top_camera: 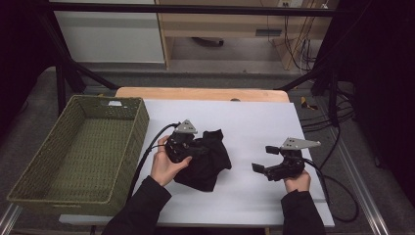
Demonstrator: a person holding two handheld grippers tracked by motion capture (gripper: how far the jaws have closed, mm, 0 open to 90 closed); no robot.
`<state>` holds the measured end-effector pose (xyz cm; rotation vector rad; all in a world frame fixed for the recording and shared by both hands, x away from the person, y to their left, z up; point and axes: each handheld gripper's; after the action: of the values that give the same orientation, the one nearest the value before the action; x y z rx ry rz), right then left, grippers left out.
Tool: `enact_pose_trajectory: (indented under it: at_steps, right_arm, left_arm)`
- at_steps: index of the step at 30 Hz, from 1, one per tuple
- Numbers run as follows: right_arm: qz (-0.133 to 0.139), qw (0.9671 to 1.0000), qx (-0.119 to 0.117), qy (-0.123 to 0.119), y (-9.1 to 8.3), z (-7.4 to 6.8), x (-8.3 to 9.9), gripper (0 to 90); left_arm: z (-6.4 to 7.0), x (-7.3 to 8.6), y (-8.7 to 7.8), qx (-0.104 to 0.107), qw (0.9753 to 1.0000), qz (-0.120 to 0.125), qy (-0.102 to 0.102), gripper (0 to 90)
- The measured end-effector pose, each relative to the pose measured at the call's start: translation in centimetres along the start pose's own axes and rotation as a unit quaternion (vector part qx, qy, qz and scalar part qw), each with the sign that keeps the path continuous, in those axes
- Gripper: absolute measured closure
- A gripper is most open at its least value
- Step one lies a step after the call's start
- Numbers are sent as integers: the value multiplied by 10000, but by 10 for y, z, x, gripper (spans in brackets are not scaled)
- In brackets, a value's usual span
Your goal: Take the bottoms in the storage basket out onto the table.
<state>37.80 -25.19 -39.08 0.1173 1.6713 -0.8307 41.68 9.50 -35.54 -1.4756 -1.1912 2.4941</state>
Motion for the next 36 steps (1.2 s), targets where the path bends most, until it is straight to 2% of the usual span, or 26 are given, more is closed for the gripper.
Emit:
enact_pose_trajectory:
  at_steps: [6, 10, 16, 22, 25, 28, 31, 36]
  right_arm:
    - [-8, 10000, -5, 2, 0, 0, 0, 40]
    - [-8, 10000, -1, 0, 0, 0, 0, 40]
    - [-9, 10000, 8, 5, 0, 0, 0, 39]
    - [-22, 10000, 8, 1, 0, 0, 0, 40]
    - [-19, 10000, -3, 1, 0, 0, 0, 40]
    - [-16, 10000, -3, -3, 0, 0, 0, 40]
    - [-17, 10000, 4, 2, 0, 0, 0, 40]
    - [-33, 10000, -4, -1, 1, 0, 0, 40]
  left_arm:
    - [0, 6, 7, 26, 10000, -30, -14, 706]
    - [-2, 7, 9, 39, 10000, -61, -30, 641]
    - [-5, 8, 12, 21, 9998, -99, -154, 457]
    - [-5, 8, 8, 126, 9998, 28, -133, 285]
    - [-3, 8, 5, 50, 9998, 117, -131, 178]
    - [0, 9, 1, -155, 9996, 198, -110, 94]
    - [4, 9, -3, -321, 9992, 210, -61, 71]
    - [6, 9, -10, -233, 9995, 193, -97, 60]
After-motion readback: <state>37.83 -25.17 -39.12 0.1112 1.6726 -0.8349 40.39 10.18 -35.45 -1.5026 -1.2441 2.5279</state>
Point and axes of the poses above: each handheld gripper's, and its own axes: y roughly forward along the jaws, x roughly out of its underside, z roughly to its right, and after that the axes turned 11 degrees about -y, right-handed
